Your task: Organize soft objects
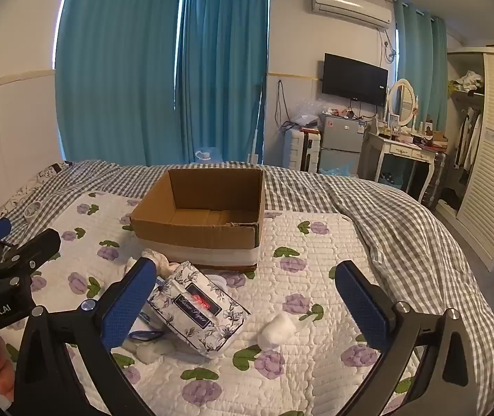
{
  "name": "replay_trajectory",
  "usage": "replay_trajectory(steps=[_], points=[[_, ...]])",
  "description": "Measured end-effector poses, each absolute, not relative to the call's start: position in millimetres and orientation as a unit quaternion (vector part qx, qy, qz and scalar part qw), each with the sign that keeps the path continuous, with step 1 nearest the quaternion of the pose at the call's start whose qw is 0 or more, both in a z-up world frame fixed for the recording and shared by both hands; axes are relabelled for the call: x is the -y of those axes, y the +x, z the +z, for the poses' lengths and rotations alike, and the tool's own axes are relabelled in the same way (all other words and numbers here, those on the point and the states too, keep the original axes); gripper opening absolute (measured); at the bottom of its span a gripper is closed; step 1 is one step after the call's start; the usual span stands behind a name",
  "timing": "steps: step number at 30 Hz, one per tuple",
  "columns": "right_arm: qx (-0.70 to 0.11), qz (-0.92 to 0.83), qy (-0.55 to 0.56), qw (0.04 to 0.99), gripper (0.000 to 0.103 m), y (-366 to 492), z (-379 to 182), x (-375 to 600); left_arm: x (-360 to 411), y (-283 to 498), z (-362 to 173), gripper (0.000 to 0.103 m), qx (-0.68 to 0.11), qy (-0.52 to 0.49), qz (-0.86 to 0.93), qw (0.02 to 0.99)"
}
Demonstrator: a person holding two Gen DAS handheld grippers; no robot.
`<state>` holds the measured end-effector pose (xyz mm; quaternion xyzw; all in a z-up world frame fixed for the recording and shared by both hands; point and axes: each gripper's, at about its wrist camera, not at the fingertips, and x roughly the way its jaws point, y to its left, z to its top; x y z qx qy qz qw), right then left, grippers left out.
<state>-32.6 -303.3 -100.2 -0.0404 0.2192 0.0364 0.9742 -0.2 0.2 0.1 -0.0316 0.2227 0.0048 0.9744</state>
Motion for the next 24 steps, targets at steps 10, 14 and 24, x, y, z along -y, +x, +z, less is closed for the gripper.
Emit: replay_trajectory(steps=[10,14,24], points=[[-0.22,0.036,-0.044,0.974,0.103,-32.1,-101.0,302.5,2.1,1.1,-1.1,0.103,-0.221,-0.026,0.001,0.975],[-0.221,0.036,-0.044,0.974,0.103,-31.8,-101.0,302.2,0.1,2.6,-0.9,0.103,-0.221,-0.027,0.0,0.975],[-0.221,0.036,-0.046,0.973,0.103,-31.3,-101.0,301.0,0.3,2.1,2.8,0.103,-0.219,-0.023,0.0,0.976]])
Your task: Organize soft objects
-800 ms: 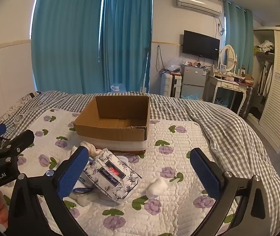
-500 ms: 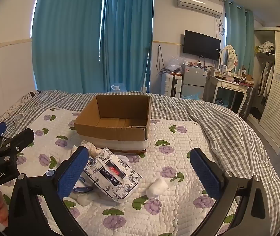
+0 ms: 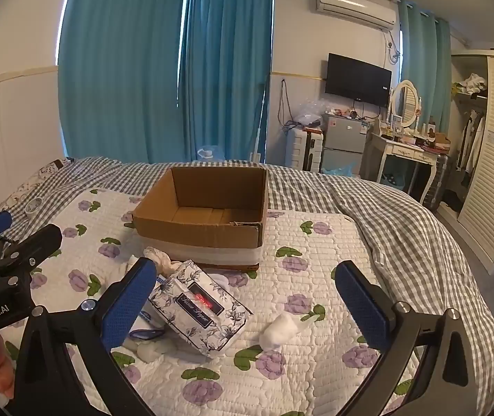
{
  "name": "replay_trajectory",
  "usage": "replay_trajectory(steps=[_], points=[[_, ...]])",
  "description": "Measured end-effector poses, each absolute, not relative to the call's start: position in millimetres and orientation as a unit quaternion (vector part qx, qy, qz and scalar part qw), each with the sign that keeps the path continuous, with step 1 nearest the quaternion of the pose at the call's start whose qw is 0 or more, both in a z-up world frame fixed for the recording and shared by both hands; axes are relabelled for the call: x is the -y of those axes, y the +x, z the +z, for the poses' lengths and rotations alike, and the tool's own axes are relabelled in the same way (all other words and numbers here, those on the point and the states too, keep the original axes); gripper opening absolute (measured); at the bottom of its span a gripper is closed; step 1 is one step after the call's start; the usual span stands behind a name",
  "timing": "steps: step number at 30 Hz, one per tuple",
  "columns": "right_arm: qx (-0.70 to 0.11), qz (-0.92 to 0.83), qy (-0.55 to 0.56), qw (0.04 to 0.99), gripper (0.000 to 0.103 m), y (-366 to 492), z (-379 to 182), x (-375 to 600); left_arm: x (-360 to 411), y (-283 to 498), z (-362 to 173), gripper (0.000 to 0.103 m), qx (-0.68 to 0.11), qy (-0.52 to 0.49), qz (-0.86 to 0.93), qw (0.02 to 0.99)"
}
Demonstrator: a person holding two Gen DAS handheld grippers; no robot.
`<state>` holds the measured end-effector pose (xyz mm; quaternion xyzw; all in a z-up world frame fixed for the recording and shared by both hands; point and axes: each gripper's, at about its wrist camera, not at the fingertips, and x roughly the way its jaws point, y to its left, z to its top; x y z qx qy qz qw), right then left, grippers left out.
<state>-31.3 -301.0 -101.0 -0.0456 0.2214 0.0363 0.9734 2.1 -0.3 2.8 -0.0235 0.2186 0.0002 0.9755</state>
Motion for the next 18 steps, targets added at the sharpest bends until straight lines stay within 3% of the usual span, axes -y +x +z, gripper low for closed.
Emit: replay_trajectory(steps=[18], points=[[-0.223,0.037,-0.048,0.973,0.103,-30.4,-99.1,298.3,0.7,1.8,3.4,0.103,-0.218,-0.022,0.002,0.976]])
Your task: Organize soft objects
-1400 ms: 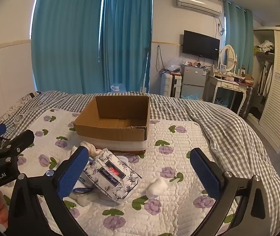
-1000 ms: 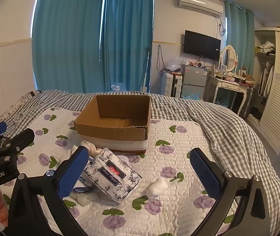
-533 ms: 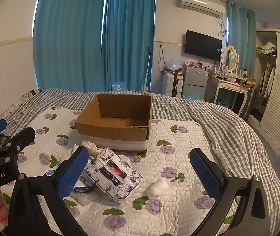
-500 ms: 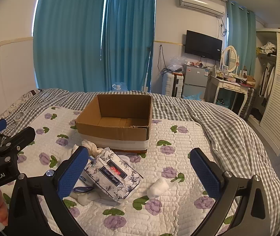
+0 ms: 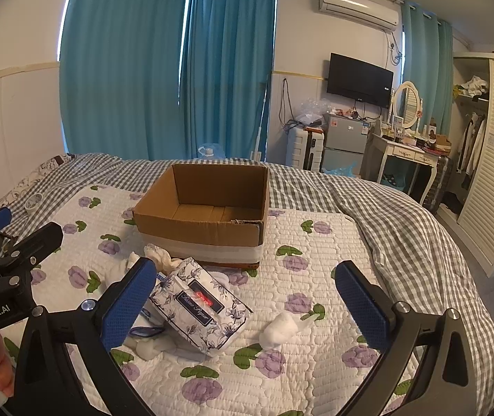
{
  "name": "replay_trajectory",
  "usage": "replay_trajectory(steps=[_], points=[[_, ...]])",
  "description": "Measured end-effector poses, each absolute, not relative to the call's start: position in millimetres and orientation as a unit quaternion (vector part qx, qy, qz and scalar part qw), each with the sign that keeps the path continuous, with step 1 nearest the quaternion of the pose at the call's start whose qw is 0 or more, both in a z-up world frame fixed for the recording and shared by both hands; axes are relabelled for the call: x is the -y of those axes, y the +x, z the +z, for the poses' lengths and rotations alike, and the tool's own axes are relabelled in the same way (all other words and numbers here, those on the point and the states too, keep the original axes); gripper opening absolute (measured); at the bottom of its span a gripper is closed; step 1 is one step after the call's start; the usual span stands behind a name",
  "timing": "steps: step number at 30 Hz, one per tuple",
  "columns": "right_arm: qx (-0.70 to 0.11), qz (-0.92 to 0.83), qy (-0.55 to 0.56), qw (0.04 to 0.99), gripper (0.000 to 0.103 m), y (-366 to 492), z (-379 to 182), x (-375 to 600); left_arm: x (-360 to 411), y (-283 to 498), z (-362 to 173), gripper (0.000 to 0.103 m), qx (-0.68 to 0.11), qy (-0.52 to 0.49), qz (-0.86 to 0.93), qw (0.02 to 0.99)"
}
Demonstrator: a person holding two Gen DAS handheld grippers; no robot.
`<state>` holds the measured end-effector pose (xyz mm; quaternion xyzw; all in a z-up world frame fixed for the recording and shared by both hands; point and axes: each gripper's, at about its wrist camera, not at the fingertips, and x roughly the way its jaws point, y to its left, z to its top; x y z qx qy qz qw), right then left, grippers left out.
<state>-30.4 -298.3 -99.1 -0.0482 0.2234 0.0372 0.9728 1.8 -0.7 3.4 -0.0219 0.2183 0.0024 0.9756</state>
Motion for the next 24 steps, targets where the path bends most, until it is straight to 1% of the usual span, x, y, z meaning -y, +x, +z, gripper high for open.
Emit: replay_trajectory(steps=[16,18,24], points=[[-0.228,0.039,-0.051,0.972,0.103,-32,-109,301,-14,3,3,0.103,-0.22,-0.021,0.006,0.975],[-0.228,0.039,-0.051,0.971,0.103,-32,-109,301,-1,1,0,0.103,-0.219,-0.019,0.006,0.976],[-0.229,0.039,-0.052,0.971,0.103,-32,-110,301,-2,1,-1,0.103,-0.218,-0.018,0.006,0.976]])
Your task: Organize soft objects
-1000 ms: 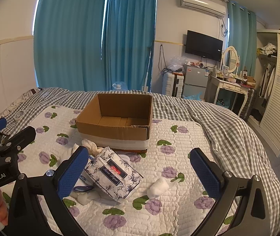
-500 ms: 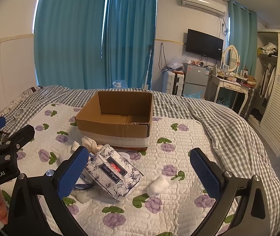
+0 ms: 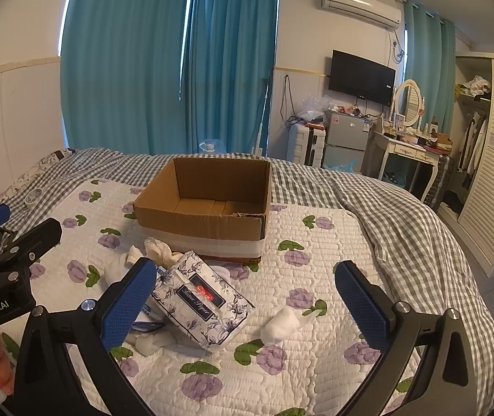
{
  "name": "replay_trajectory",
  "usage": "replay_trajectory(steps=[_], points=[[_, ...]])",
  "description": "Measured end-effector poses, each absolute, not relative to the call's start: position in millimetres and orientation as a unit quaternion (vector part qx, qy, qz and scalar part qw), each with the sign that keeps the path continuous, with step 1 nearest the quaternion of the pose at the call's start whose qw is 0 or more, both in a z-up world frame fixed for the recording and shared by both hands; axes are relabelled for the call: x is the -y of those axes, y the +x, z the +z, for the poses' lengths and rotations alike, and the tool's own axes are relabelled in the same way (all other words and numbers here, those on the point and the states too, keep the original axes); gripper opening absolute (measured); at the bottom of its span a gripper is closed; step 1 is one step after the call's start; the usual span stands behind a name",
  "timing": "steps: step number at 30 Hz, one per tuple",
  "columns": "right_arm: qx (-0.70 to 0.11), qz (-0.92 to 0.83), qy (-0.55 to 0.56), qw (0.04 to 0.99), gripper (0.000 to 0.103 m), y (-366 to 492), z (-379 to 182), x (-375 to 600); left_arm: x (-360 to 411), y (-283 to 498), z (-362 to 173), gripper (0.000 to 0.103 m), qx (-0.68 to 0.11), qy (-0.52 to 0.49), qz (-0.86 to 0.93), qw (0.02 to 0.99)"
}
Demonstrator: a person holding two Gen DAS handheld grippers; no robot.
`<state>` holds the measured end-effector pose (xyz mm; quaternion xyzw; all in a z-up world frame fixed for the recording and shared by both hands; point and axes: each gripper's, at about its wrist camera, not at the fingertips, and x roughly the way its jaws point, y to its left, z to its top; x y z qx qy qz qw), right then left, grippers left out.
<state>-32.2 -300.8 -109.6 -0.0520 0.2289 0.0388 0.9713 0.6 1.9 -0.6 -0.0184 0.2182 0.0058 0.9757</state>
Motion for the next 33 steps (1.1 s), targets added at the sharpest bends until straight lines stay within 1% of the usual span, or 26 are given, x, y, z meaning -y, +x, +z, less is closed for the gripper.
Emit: replay_trajectory(steps=[16,27,33], points=[[-0.23,0.038,-0.054,0.971,0.103,-31,-109,299,-5,-3,0,0.103,-0.211,-0.021,0.009,0.977],[-0.223,0.042,-0.06,0.972,0.103,-41,-103,300,2,-10,15,0.103,-0.196,-0.017,0.005,0.98],[-0.242,0.055,-0.071,0.966,0.103,-29,-108,302,4,3,3,0.103,-0.224,-0.01,0.016,0.974]])
